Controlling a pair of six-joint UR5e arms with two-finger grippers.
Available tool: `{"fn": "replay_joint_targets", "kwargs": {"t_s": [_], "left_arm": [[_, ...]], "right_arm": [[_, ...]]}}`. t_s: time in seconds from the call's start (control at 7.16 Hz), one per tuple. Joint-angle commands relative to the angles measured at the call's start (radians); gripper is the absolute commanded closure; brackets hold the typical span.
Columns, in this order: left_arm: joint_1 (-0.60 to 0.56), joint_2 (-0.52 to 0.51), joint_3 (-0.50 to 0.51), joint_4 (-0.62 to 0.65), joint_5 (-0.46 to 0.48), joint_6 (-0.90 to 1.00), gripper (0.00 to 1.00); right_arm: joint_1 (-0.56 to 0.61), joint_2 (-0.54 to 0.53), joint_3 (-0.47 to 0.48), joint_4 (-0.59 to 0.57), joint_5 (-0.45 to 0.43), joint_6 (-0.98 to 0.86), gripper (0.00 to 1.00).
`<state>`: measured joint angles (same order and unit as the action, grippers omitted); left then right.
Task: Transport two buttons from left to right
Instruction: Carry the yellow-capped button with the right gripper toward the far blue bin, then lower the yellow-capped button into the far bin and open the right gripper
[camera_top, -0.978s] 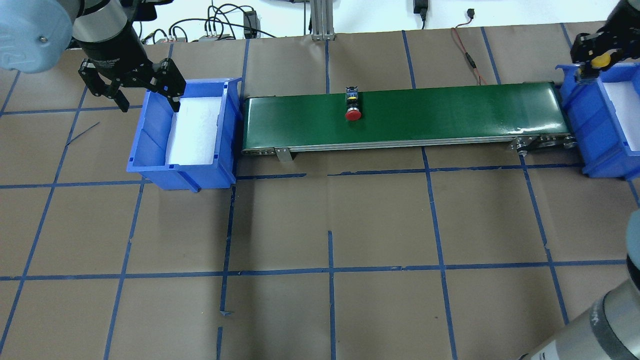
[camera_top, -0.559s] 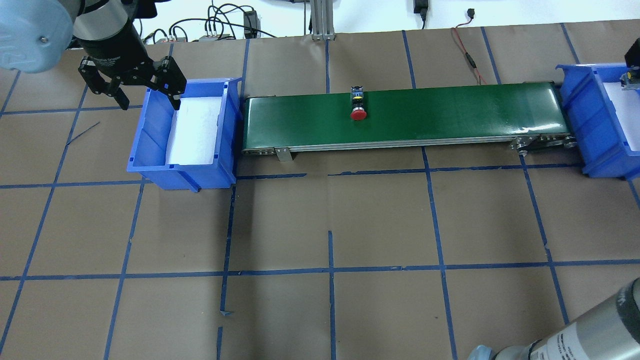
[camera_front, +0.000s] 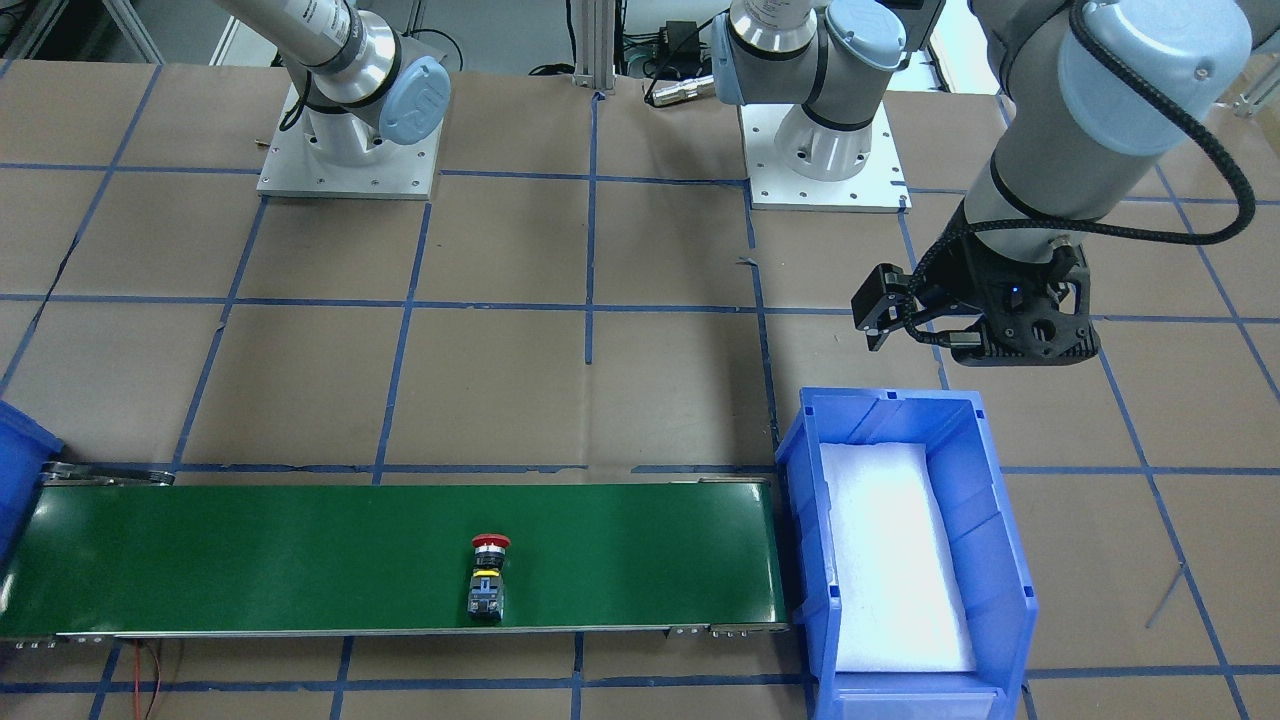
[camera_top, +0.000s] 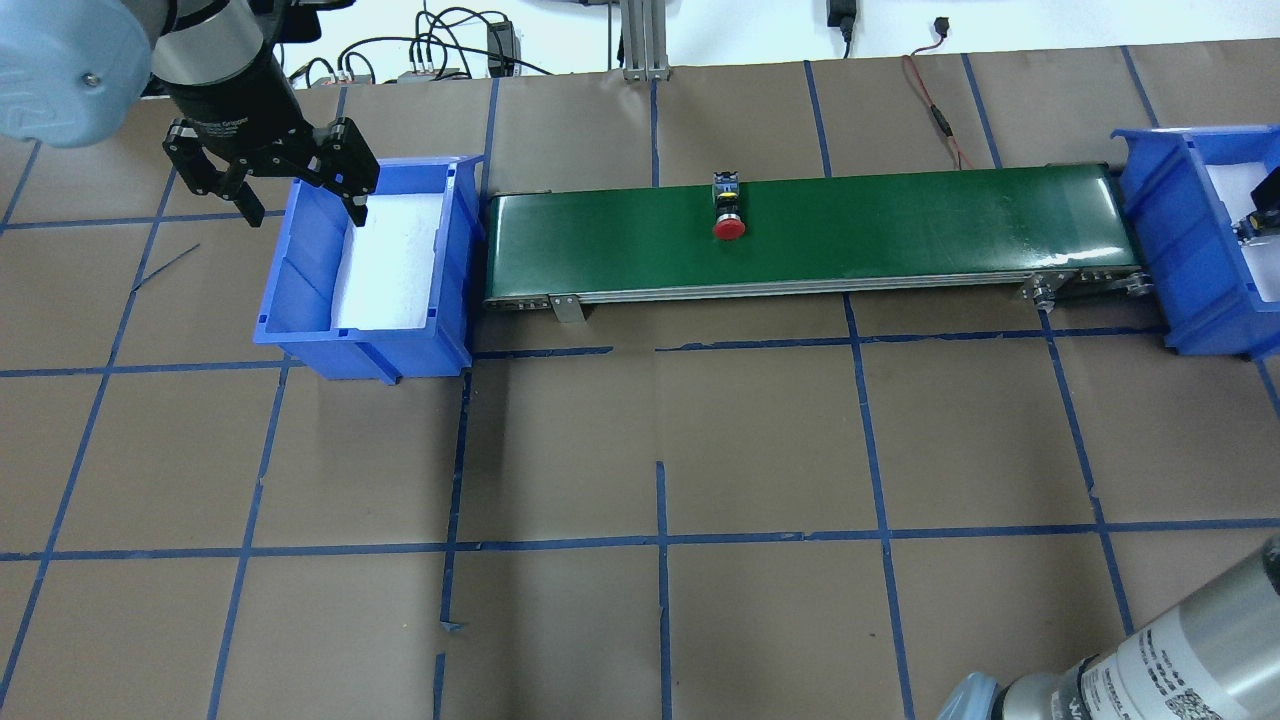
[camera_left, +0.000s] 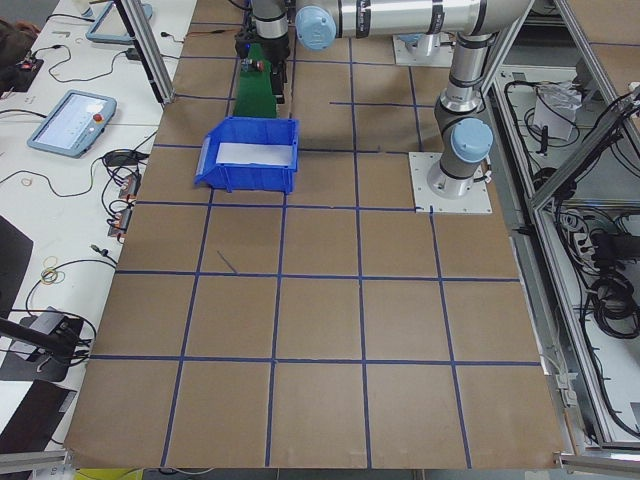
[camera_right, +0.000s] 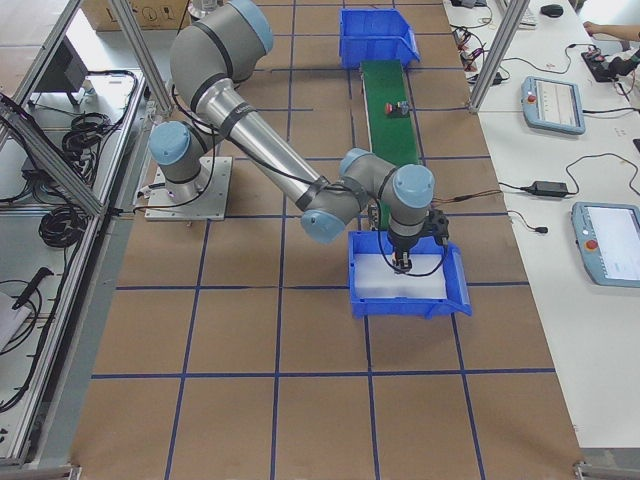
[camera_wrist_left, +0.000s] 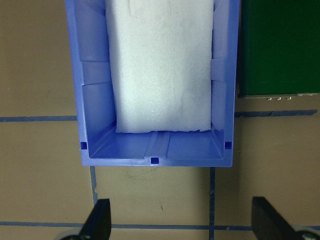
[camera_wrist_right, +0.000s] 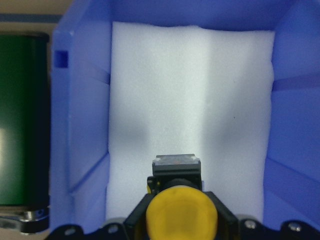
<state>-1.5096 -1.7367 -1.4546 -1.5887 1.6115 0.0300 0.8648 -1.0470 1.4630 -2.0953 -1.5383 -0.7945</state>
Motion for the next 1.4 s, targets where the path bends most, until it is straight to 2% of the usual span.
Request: {"fn": "replay_joint_targets", "kwargs": {"t_s": [0.0, 0.14, 0.28, 0.42, 0.56, 0.7, 1.12, 1.26], "left_arm": [[-0.004, 0.002, -0.003, -0.007, -0.085, -0.099, 0.00], [-0.004, 0.020, -0.007, -0.010, -0.059, -0.081, 0.00], [0.008, 0.031, -0.036, 0.010, -0.067, 0.068, 0.00], [0.011, 0.043, -0.055, 0.012, -0.067, 0.102, 0.00], [0.015, 0.043, -0.046, 0.025, -0.053, 0.116, 0.00], [0.016, 0.043, -0.033, 0.024, -0.020, 0.117, 0.00], [0.016, 0.043, -0.035, 0.021, 0.005, 0.111, 0.00], [0.016, 0.043, -0.035, 0.022, 0.004, 0.111, 0.00]], "right_arm": [[-0.029, 0.005, 0.031, -0.068, -0.002, -0.272, 0.92], [-0.030, 0.001, 0.037, -0.066, 0.003, -0.404, 0.92], [-0.030, -0.004, 0.036, -0.066, 0.006, -0.587, 0.91], [-0.030, -0.004, 0.037, -0.063, 0.027, -0.882, 0.91], [-0.030, -0.004, 0.039, -0.063, 0.030, -1.020, 0.91], [-0.030, -0.004, 0.037, -0.063, 0.032, -1.237, 0.91], [-0.029, 0.001, 0.052, -0.085, 0.058, -1.529, 0.90], [-0.030, 0.002, 0.057, -0.086, 0.038, -1.608, 0.89]]}}
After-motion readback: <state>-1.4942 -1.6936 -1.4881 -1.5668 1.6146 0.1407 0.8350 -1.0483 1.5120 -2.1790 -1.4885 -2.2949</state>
